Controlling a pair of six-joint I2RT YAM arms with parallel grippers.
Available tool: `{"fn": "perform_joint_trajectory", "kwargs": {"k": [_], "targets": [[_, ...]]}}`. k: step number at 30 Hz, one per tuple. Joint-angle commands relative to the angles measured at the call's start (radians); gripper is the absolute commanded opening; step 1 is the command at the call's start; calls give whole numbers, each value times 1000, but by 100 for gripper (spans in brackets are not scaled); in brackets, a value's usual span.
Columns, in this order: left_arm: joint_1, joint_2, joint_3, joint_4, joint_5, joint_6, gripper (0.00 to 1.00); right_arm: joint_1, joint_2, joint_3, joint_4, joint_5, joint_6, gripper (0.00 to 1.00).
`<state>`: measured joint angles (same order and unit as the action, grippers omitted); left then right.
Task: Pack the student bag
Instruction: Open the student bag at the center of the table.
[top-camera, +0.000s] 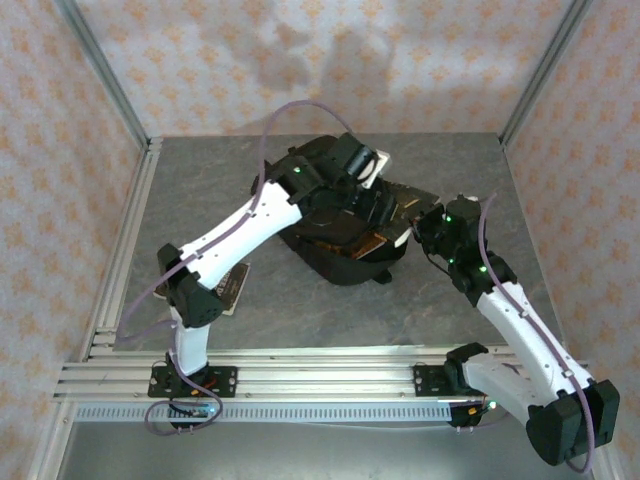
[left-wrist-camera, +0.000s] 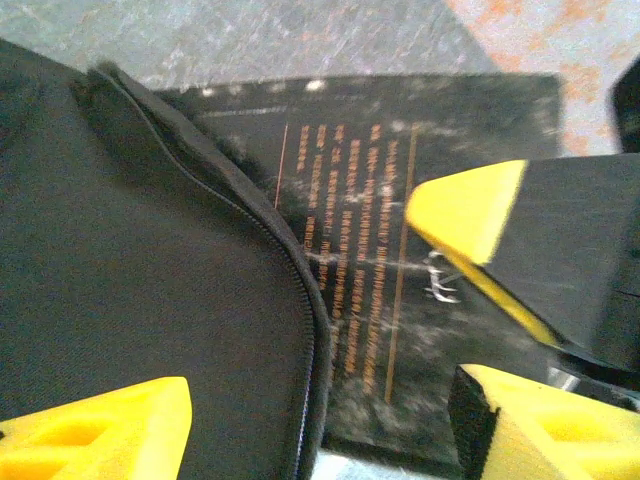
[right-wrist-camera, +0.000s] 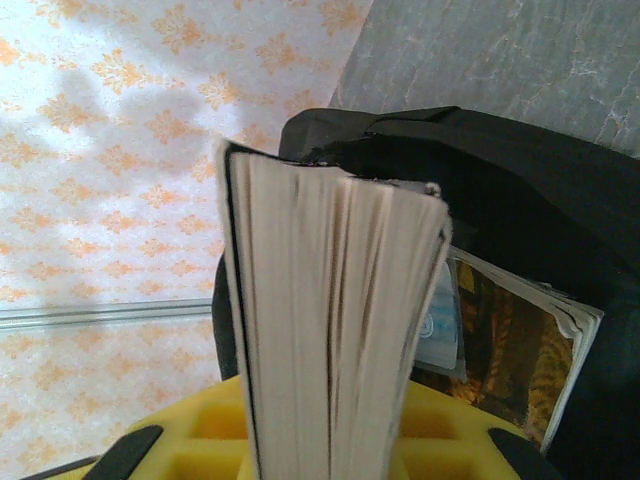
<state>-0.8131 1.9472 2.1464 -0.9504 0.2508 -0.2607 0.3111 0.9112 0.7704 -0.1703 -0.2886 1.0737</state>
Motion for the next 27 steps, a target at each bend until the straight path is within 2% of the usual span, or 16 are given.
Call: {"fn": "perform_joint_trajectory", "kwargs": {"k": [1,4,7,9,11,12,15,21,27], "targets": [[-22,61,48,-52,-99,18,72,0,-46,24,148,-41,13,0],[-46,120,108,-89,-185,33,72,1,-52,27,146,-44,12,0],[-52,155,138,-107,-242,35,65,0,-58,25,144,-45,13,0],[-51,160,134,-100,-275,34,49,1,-63,24,141,-44,12,0],[-51,159,130,-93,-287,40,26,0,-68,23,135,-41,6,0],[-51,157,130,-91,-286,45,17,0,-69,22,133,-40,4,0],[-51,151,135,-92,-296,62,0,1,-71,17,132,-35,0,0],[-42,103,179,-126,-348,111,0,-1,-76,14,92,-16,-31,0],[6,42,233,-163,-379,154,0,0,-81,-29,82,-26,-24,0]]}}
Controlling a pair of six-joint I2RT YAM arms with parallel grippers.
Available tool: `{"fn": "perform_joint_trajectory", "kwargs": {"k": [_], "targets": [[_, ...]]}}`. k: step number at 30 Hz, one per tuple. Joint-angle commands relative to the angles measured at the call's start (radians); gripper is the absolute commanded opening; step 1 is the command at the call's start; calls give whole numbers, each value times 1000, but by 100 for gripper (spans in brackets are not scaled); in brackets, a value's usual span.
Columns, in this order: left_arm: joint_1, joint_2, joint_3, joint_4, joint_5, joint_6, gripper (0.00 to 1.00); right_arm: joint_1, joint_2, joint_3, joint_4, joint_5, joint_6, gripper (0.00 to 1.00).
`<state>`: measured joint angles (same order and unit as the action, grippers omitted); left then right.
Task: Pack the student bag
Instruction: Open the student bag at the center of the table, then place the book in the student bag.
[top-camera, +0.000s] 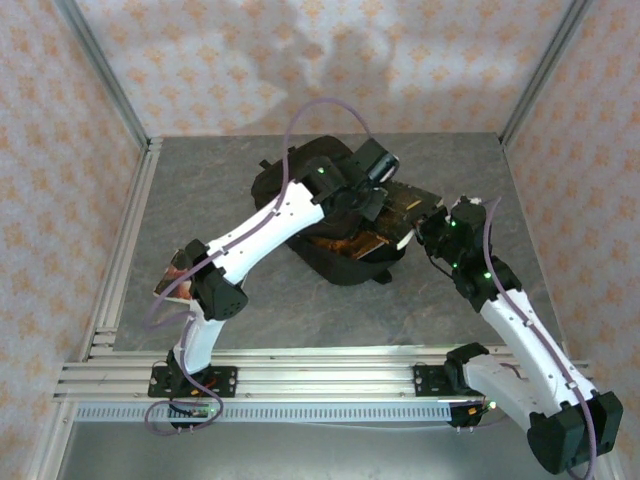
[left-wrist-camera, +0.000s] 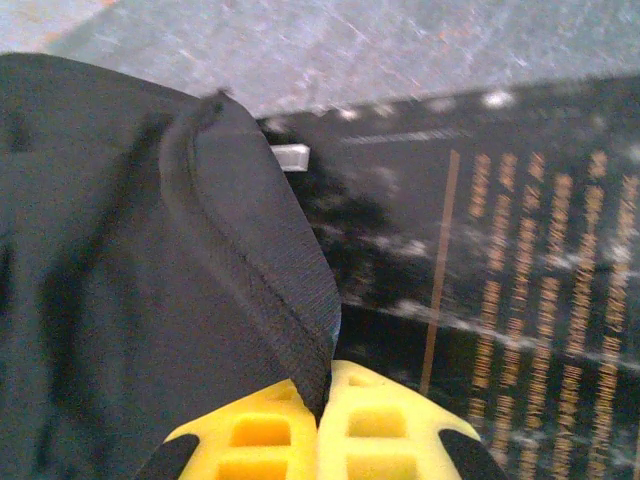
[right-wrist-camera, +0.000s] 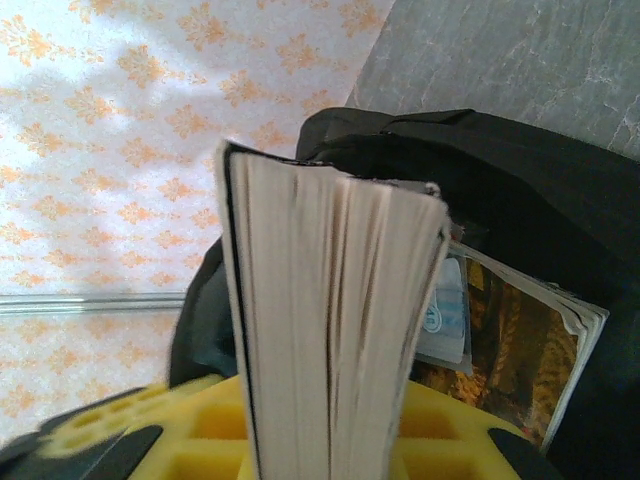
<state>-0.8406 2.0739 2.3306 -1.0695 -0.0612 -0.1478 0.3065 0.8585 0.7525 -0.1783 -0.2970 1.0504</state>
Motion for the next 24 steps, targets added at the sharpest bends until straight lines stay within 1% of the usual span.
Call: {"fn": "perform_joint_trajectory", "kwargs": {"k": [1,5,8,13,18,24], "targets": [[43,-95,50,-44,-68,44,0,5,-30,-24,92,-22,5,0],[69,-115,59,-49,-72,58,0,6,-36,-91,138,-35,44,0],[82,-120,65,-46,-82,63,0,15,-36,-157,242,-38,94,0],[90,-110,109,-44,-84,69,0,43,-10,-192,352,-30,140,0],[91,-85,180,-57,-77,71,0,68,46,-174,469,-26,175,0],[90,-84,204,-49,-59,67,0,103,140,-82,509,1,159,0]]}}
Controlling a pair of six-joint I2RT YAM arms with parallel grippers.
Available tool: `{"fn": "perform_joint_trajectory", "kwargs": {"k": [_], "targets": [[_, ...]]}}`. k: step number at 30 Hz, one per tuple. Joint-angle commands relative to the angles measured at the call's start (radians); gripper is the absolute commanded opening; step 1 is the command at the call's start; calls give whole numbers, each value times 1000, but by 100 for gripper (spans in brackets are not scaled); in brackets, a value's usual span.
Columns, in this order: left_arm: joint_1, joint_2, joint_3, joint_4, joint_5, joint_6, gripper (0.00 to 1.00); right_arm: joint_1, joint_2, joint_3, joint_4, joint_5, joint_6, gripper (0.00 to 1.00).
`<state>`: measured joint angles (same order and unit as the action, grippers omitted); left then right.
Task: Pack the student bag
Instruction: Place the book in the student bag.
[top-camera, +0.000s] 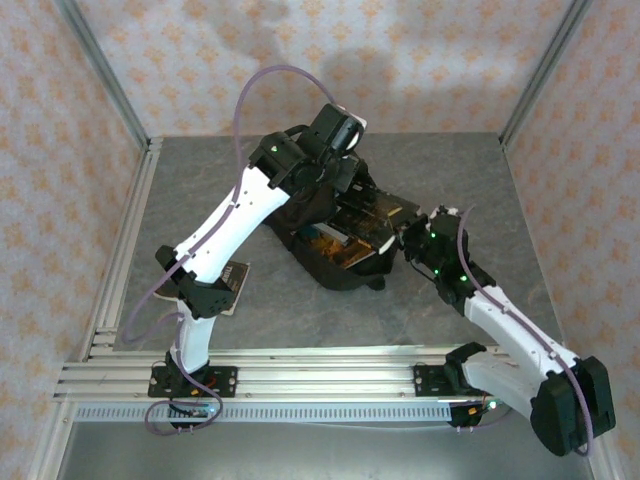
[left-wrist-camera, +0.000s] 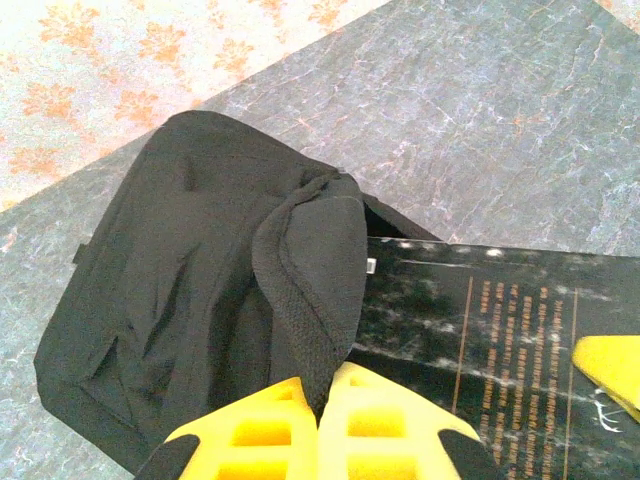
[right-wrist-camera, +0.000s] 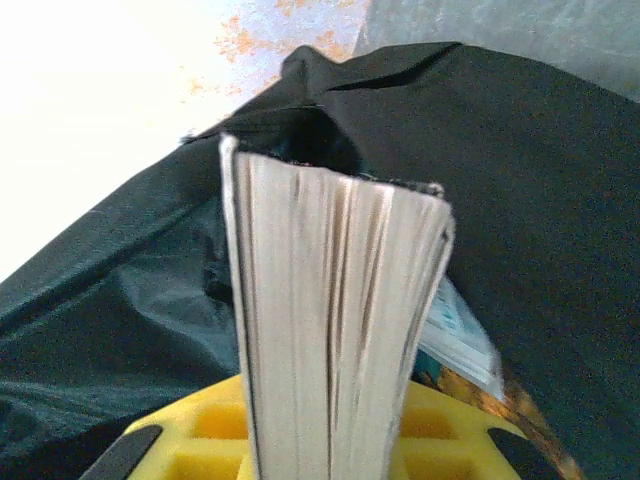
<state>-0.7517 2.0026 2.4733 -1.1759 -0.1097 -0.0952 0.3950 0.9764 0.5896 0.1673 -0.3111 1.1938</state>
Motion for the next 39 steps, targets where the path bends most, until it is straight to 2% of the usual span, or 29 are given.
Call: {"fn": "perform_joint_trajectory", "kwargs": {"k": [1,6,13,15,21,23,24,27,30,33,39], "targets": [[2,-13,62,60,-14,16,0,19,48,96,176,15,19,0],[2,-6,67,73,-18,21,0,58,175,129,270,31,59,0],[6,22,100,107,-3,12,0,146,335,170,430,240,7,0],[10,33,113,124,6,8,0,168,401,209,463,266,-13,0],[37,69,152,185,16,-22,0,186,678,343,534,257,-24,2],[55,81,154,203,14,-42,0,188,763,389,556,233,-29,8],[68,90,157,209,15,-56,0,193,800,411,564,223,-41,14],[102,111,171,221,32,-88,0,194,867,464,542,173,-93,47],[126,122,167,223,53,-97,0,193,823,433,480,196,-151,65],[139,128,154,217,69,-90,0,187,735,400,353,212,-225,74],[146,148,143,201,114,-81,0,178,527,281,209,264,-324,83]]}}
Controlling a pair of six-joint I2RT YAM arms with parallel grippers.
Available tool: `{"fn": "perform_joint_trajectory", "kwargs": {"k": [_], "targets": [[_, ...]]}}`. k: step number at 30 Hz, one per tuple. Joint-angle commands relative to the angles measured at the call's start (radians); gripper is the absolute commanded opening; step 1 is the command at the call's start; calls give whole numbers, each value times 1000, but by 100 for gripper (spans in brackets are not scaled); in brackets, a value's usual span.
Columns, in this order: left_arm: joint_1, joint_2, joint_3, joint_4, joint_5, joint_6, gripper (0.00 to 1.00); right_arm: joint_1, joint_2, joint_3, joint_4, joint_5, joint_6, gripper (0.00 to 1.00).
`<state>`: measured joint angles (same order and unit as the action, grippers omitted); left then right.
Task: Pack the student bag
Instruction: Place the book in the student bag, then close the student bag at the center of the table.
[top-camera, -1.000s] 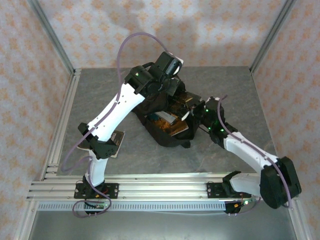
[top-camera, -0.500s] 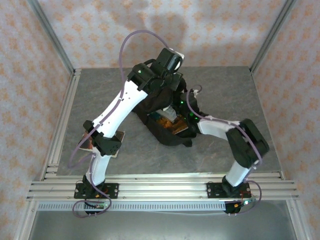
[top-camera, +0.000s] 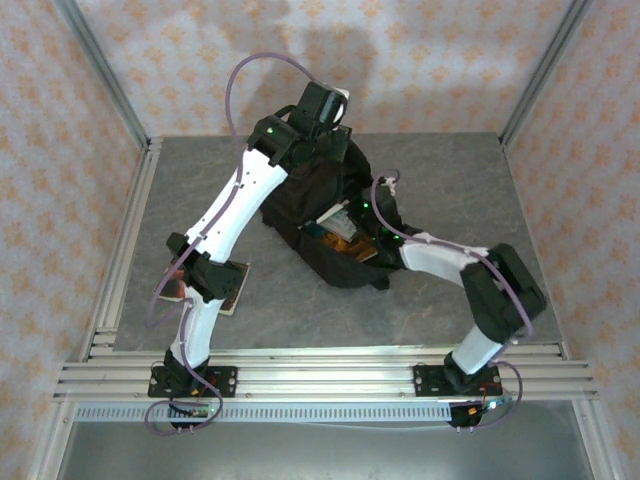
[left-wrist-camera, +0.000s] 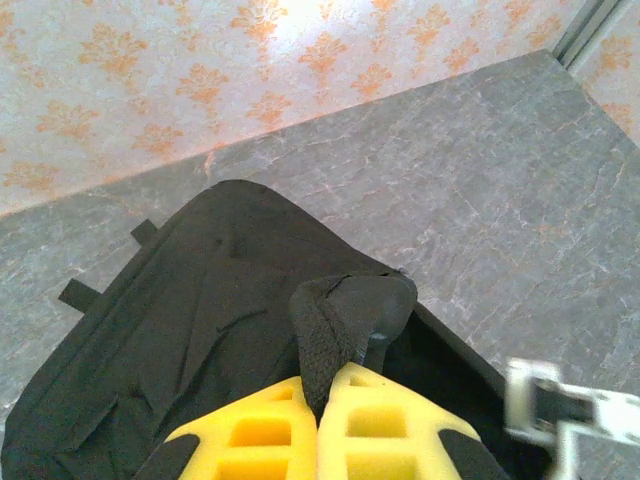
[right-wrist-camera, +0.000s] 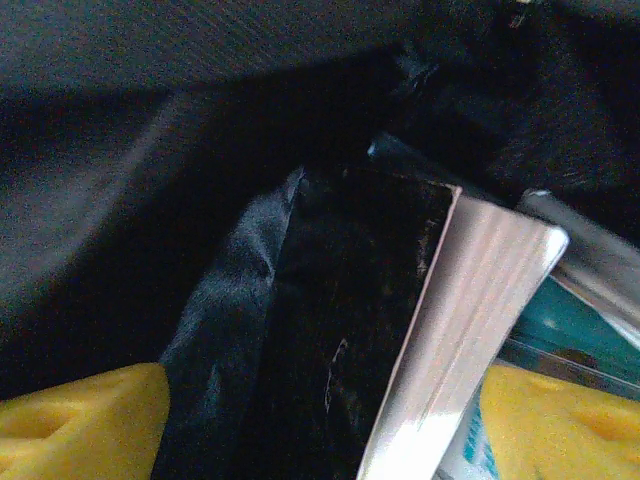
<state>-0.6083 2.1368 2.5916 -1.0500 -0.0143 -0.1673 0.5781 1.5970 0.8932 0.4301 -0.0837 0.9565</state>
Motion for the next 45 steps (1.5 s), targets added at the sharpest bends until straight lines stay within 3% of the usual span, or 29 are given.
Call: {"fn": "perform_joint_trajectory", "kwargs": {"k": [1,6,15,23,26,28,31,34,37,40,42,45], "targets": [[2,15,22,74,27,-8,0,-6,-128,-41,-82,44,-97,83],[1,18,3,76,108,-14,0,-9,-303,-112,-245,143,-136,80],[-61,94,-27,19,242,-40,0,-22,-619,-127,-617,524,-197,72],[-104,160,-59,56,307,-110,3,-72,-744,-101,-734,549,-234,73],[-135,141,-57,66,323,-104,14,-73,-775,-95,-771,547,-235,73],[-145,107,-59,50,326,-103,35,-73,-796,-93,-797,549,-239,73],[-143,9,-128,44,338,-99,58,-73,-819,-89,-817,530,-265,75],[-143,-154,-307,110,369,-77,67,-73,-843,-109,-787,478,-293,77],[-141,-345,-536,218,340,-77,71,-73,-860,-132,-756,437,-304,77],[-134,-483,-698,251,177,-116,73,-73,-851,-130,-751,392,-323,77],[-101,-570,-819,231,-14,-223,77,-72,-835,-122,-758,355,-327,76],[32,-682,-1054,228,-114,-469,80,-48,-794,-123,-756,307,-320,75]]}}
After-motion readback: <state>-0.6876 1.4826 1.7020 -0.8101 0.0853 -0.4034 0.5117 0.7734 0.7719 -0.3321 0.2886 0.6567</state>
